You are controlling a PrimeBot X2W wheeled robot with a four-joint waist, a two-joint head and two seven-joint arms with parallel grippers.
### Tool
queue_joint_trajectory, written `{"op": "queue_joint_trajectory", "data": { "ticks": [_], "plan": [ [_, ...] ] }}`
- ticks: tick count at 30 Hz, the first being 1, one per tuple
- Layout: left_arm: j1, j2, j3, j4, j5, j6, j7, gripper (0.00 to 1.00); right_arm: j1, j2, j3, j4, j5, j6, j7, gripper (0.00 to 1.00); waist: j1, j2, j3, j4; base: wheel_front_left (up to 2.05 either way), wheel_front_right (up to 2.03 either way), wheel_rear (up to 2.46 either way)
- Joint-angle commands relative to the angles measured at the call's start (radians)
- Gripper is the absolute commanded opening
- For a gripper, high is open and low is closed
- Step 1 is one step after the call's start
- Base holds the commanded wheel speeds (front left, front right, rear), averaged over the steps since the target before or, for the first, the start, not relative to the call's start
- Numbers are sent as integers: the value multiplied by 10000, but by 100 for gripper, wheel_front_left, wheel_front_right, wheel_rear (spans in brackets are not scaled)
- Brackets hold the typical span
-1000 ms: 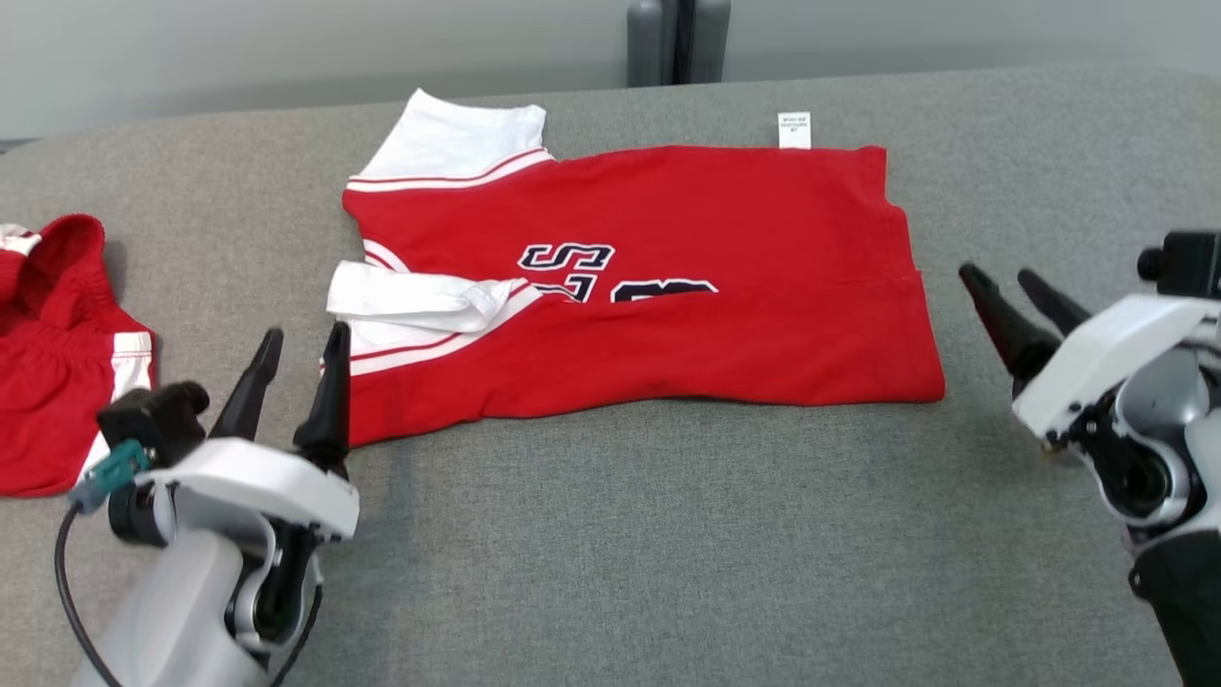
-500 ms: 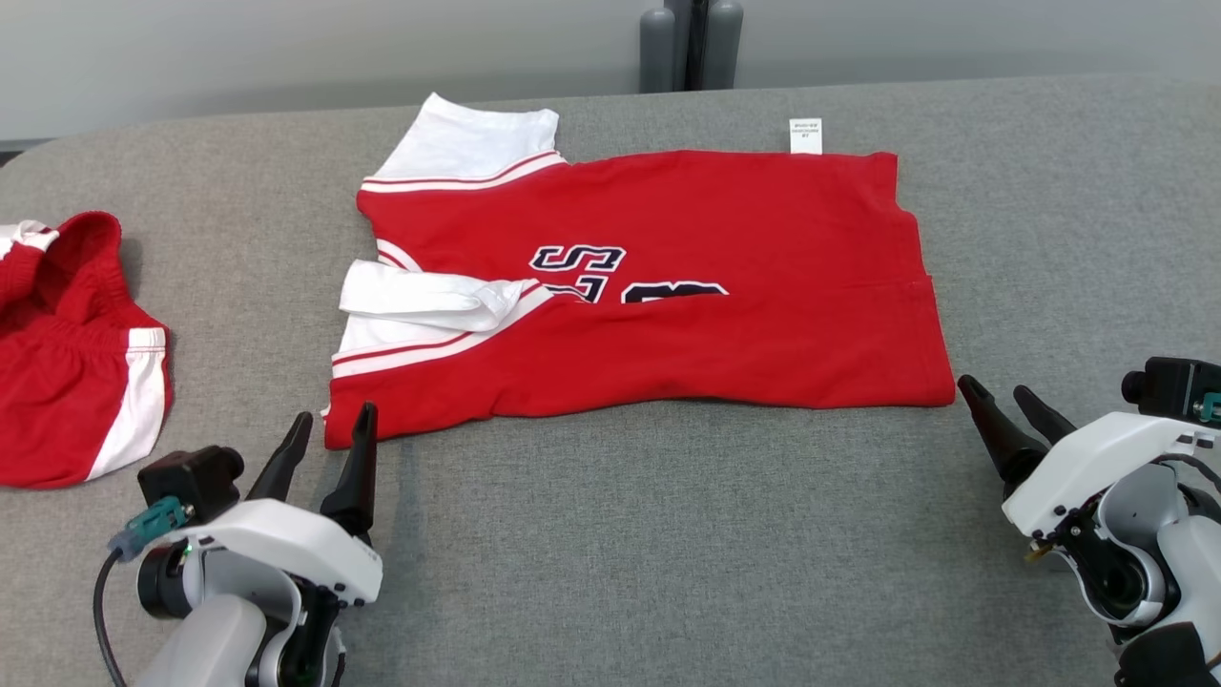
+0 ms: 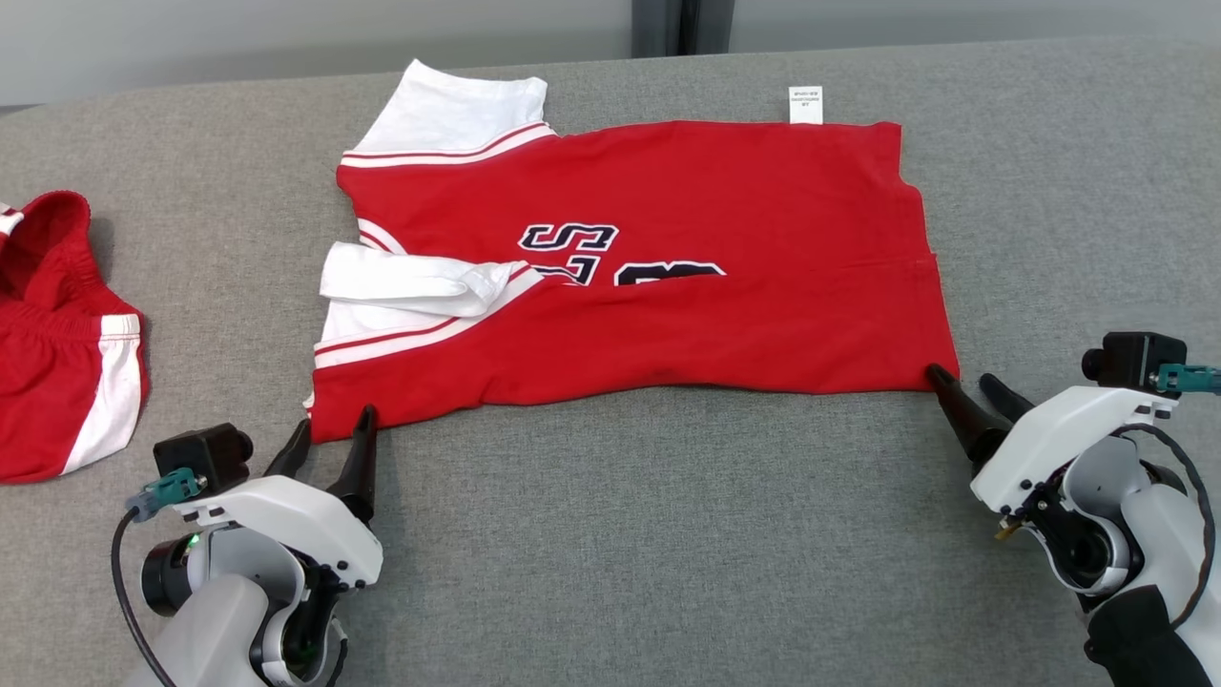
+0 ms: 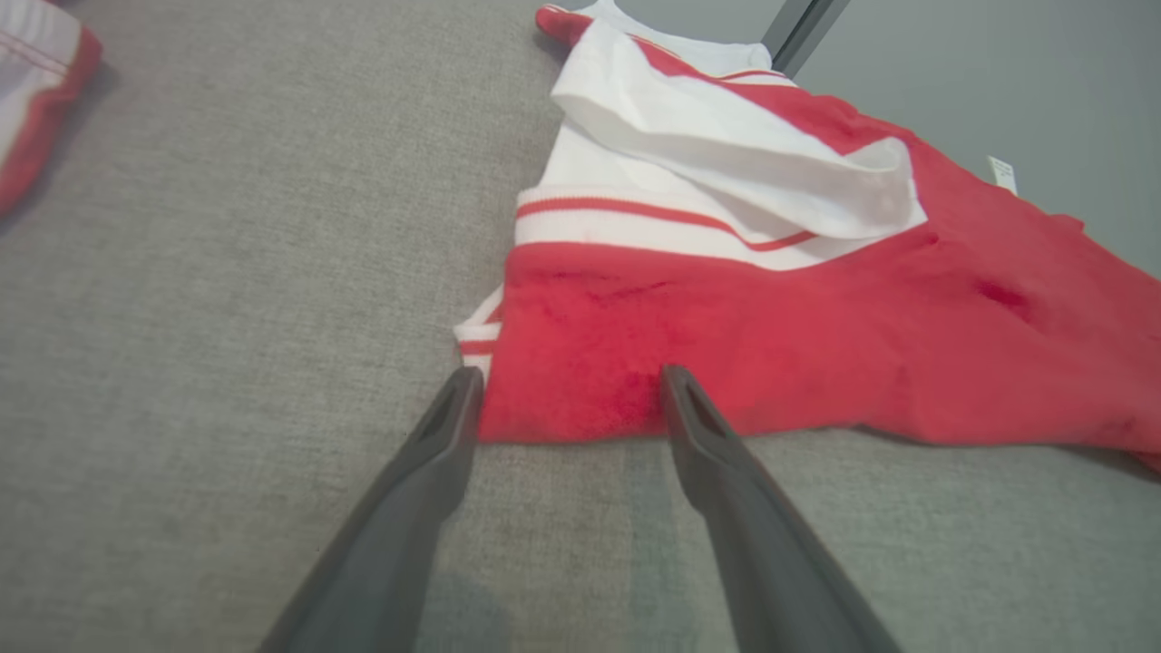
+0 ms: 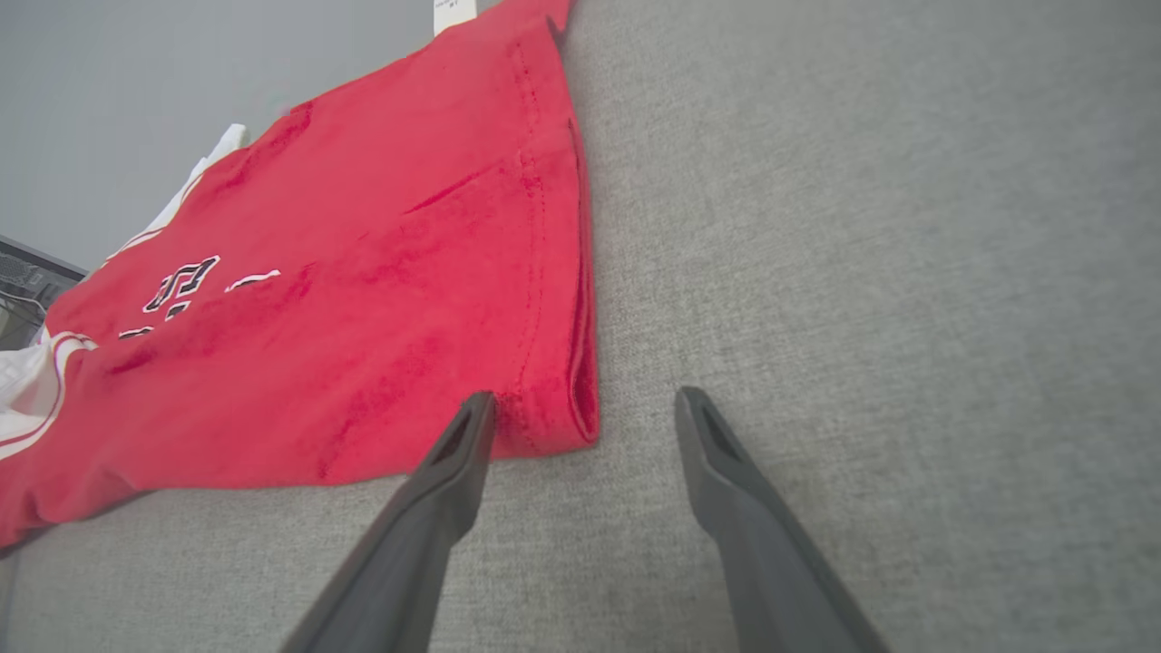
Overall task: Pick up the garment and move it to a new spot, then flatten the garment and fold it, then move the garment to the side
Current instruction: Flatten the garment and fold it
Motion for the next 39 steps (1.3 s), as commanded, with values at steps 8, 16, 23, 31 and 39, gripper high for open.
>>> {"op": "queue_joint_trajectory", "data": {
  "ticks": [8, 16, 23, 31, 39],
  "plan": [
    [-256, -63, -91, 167, -122, -39, 175, 100, -407, 29, 415, 726, 274, 3, -60, 100, 0, 0, 132, 124, 0, 0, 0],
    [-424, -142, -311, 346, -116, -152, 439, 28, -756, 104, 772, 1380, 320, 1, 105, 98, 0, 0, 224, 211, 0, 0, 0],
    [-530, 29, -578, 471, 193, 22, 586, 0, -956, 89, 1034, 1676, 211, 1, 237, 0, 0, 0, 91, 195, 0, 0, 0],
    [-201, 363, -909, -20, 480, 472, 1149, 0, -913, -49, 1237, 1644, -51, 1, 689, 0, 0, 0, -399, 218, 0, 0, 0],
    [945, 1299, -1203, -1848, 372, 854, 2256, 0, 264, -677, 830, 676, 147, 0, 1800, 0, 0, 0, -1110, 238, 0, 0, 0]
  ]
}}
